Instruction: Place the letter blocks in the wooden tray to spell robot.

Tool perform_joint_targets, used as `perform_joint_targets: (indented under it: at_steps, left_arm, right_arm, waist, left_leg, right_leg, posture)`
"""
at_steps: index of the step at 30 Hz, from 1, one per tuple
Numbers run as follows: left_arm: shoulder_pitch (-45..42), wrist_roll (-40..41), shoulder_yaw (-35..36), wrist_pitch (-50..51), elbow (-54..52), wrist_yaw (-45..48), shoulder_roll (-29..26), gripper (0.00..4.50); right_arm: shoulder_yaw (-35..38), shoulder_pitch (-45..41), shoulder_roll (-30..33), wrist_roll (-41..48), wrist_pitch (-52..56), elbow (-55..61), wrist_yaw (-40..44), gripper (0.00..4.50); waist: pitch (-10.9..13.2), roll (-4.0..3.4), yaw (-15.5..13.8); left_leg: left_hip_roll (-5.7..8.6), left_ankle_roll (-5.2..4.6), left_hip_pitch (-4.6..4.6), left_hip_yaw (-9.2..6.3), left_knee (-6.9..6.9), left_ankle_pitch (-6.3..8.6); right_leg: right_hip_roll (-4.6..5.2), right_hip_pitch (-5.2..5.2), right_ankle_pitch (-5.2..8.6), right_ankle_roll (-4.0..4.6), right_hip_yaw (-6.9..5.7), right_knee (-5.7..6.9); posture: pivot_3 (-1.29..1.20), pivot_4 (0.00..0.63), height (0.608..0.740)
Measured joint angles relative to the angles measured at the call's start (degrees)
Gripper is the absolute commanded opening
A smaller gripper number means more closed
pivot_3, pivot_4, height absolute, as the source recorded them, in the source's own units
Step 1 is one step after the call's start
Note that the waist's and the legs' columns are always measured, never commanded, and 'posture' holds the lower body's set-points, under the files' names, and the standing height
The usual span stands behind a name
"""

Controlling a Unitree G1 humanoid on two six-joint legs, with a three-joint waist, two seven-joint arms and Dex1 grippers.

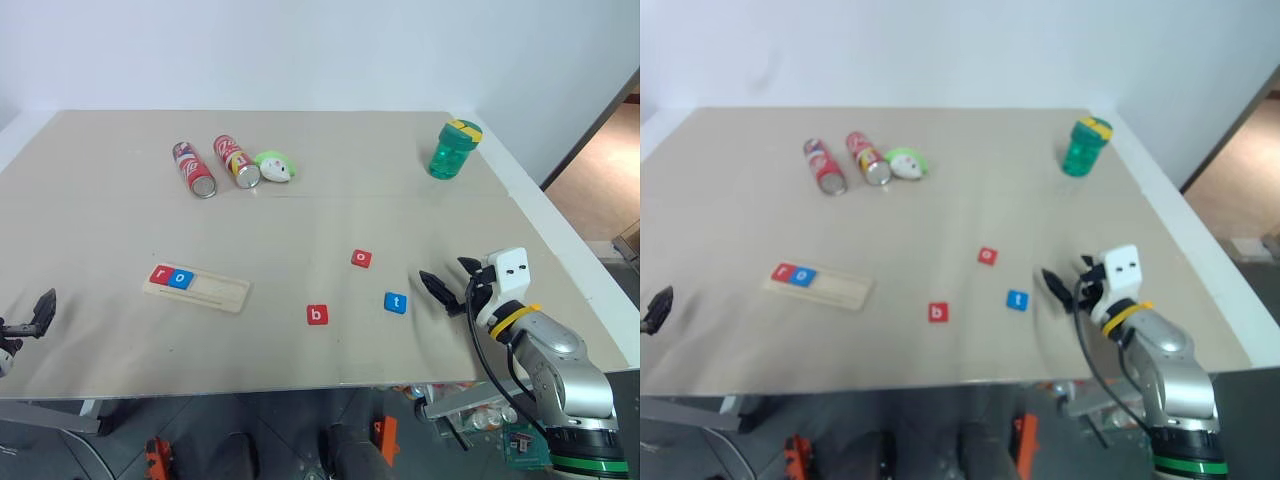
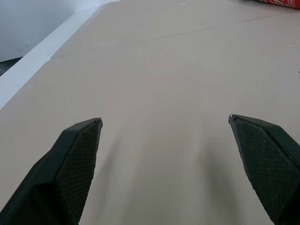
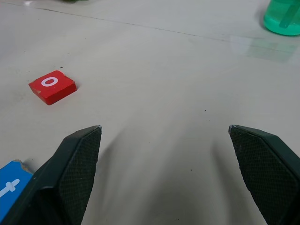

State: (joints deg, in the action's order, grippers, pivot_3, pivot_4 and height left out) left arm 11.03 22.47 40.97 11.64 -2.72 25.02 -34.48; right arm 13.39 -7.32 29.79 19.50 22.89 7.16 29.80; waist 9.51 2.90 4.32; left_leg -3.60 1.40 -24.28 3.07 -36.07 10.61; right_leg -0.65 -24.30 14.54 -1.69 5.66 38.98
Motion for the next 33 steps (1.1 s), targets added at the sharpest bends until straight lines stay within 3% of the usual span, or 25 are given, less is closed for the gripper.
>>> perform_joint_targets:
  at_steps: [15, 23, 27, 33]
  left_arm:
    - [-5.2, -0.3, -6.3, -4.4, 4.2, 8.7, -3.5, 4.50]
    - [-21.1, 0.3, -27.5, -3.8, -0.3, 35.1, -16.4, 4.50]
    - [-30.9, -2.9, -38.4, -8.3, 8.9, 49.2, -17.7, 4.50]
    - [-45.8, -8.5, -47.6, -15.4, 24.8, 61.1, -14.4, 4.50]
  right_arm:
    - [-0.4, -2.2, 0.7, 1.4, -0.6, -2.6, 5.9, 4.49]
    - [-8.6, -15.1, 7.2, 9.6, 2.9, -2.2, 28.2, 4.49]
    - [-16.0, -16.7, 6.9, 8.3, 1.5, -3.5, 35.3, 4.49]
    - [-18.1, -19.6, 5.1, 7.0, 0.3, -4.8, 36.2, 4.49]
  waist:
    - [0.0, 0.00, 0.0]
    - [0.0, -0.06, -0.1]
    - [0.1, -0.09, 0.0]
    - [0.1, -0.12, -0.5]
  left_leg:
    - [0.01, 0.00, 0.00, 0.00, 0.01, 0.00]
    - [0.04, -0.09, 0.07, 0.02, -0.01, -0.10]
    - [0.01, -0.10, -0.08, -0.08, 0.15, -0.05]
    - [0.02, -0.12, -0.32, -0.24, 0.07, 0.00]
  right_leg:
    - [-0.03, 0.02, -0.03, -0.04, -0.02, 0.01]
    - [-0.04, 0.10, -0.09, 0.00, -0.02, -0.01]
    - [-0.20, -0.09, -0.05, -0.16, -0.06, 0.04]
    - [-0.28, -0.21, -0.01, -0.09, -0.16, 0.09]
  posture:
    - [0.00, 0.150, 0.739]
    - [0.00, 0.150, 0.739]
    - [0.00, 0.150, 0.739]
    - [0.00, 0.150, 0.739]
